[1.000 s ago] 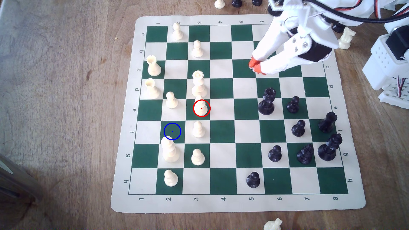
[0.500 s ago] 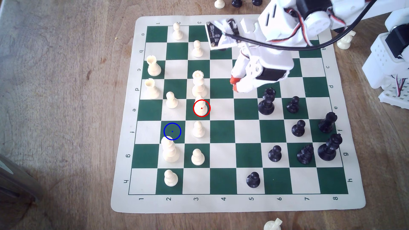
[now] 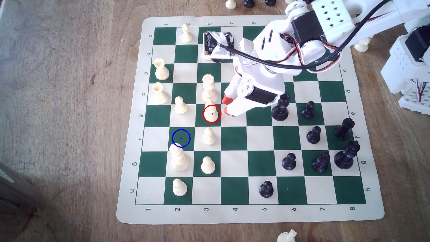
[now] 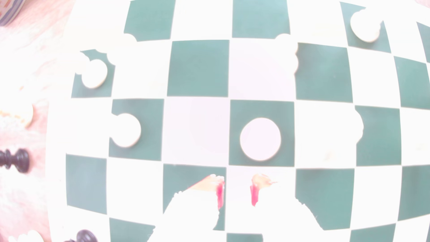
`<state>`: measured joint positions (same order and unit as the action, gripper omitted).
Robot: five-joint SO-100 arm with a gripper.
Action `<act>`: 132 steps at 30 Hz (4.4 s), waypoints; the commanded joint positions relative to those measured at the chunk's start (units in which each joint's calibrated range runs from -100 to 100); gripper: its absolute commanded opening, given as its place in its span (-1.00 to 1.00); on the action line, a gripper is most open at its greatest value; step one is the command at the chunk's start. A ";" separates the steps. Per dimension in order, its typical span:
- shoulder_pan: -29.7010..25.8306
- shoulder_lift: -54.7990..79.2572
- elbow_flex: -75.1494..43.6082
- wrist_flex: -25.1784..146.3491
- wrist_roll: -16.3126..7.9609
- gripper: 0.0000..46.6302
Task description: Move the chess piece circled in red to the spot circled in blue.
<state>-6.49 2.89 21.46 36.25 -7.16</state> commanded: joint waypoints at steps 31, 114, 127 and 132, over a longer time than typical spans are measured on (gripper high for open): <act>1.13 3.90 -13.85 4.12 0.78 -0.71; 1.52 3.65 -13.76 3.71 2.64 -0.99; -0.20 5.94 -37.24 18.54 2.59 -0.96; -1.06 11.80 -47.57 20.34 2.59 -0.95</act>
<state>-6.42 12.69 -13.78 55.54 -4.71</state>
